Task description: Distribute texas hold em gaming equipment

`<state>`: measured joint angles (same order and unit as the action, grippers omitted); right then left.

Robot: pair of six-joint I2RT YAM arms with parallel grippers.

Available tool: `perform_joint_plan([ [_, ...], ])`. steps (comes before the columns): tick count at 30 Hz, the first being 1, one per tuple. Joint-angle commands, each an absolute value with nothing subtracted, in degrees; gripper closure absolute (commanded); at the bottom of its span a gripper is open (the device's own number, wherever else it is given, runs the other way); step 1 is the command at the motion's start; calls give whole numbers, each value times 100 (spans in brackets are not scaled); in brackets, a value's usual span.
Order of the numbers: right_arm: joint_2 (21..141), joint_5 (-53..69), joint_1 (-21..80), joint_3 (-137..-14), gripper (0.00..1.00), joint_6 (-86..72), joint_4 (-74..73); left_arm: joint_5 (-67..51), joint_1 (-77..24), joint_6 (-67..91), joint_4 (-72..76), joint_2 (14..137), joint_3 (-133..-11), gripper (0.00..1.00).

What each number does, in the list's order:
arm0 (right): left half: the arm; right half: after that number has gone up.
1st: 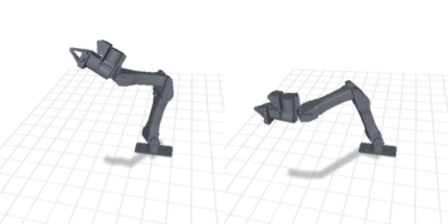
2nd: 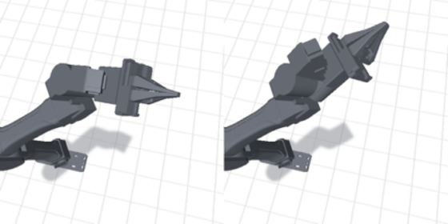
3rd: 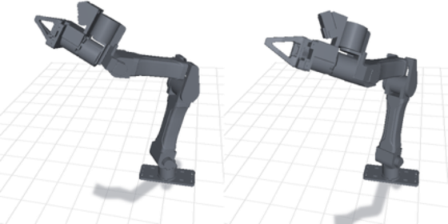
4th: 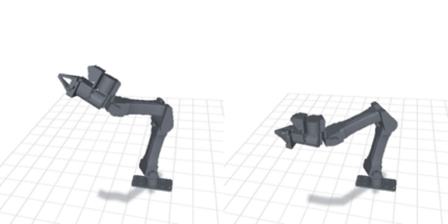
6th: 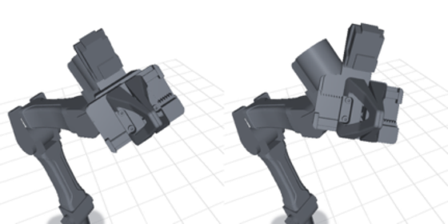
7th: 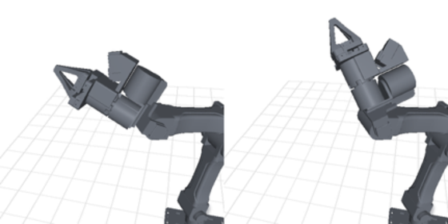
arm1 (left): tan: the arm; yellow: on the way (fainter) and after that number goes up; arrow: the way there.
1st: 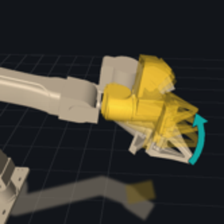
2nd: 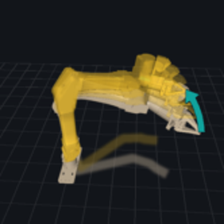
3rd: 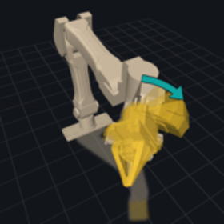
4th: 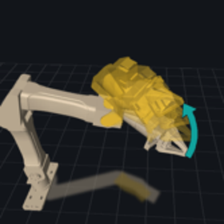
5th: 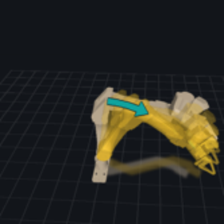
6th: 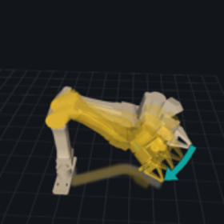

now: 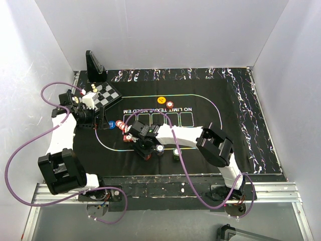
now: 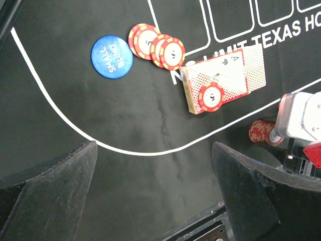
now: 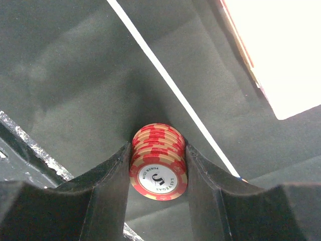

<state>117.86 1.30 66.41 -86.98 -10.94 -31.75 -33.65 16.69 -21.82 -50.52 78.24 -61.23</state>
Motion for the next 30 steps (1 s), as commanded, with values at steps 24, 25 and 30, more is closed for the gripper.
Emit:
perform_joint_plan([
  [24,8852,-1063,4475,-7244,93,-2091,-3938,-2637,-579,-1802,-3824,8850,-6073,0],
  [25,8772,-1116,4404,-7025,93,-2144,-3920,-2602,-667,-1776,-3771,8877,-6073,0],
  [30,8587,-1213,4210,-6189,93,-2469,-3762,-2566,-870,-1652,-3630,9096,-6179,0],
])
